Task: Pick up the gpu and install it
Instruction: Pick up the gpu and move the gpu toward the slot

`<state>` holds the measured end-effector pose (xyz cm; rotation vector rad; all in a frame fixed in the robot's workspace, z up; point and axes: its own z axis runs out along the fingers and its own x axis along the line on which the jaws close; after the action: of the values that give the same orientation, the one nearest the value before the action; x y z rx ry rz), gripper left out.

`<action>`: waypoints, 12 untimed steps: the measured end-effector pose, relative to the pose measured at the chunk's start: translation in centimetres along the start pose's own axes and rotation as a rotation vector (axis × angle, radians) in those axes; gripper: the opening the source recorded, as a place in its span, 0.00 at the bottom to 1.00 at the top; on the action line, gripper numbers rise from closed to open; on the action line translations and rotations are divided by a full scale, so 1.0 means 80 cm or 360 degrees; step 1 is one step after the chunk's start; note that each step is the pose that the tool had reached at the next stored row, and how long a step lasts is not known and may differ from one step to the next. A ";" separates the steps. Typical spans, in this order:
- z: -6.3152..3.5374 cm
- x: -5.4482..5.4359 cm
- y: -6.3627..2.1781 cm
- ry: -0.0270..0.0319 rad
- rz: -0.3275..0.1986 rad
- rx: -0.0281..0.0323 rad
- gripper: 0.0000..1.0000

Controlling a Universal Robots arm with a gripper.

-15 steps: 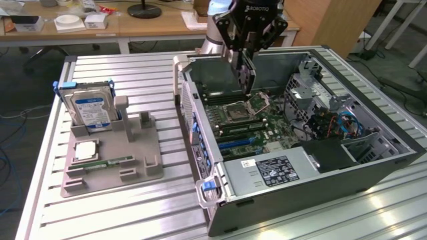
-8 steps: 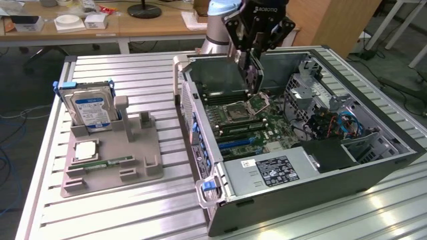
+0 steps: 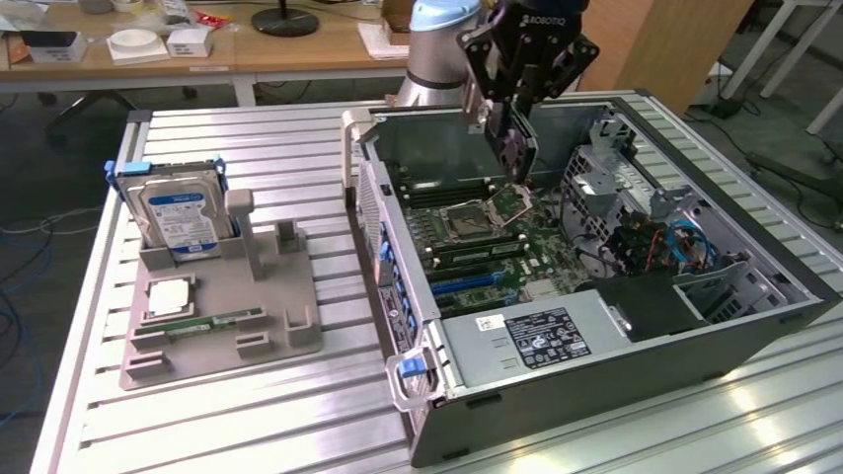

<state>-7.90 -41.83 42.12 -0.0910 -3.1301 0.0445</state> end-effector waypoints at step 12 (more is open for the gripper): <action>0.002 -0.033 0.002 0.00000 0.0000 0.00000 0.26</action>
<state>-5.28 -41.83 41.96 -0.0912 -3.1301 0.0445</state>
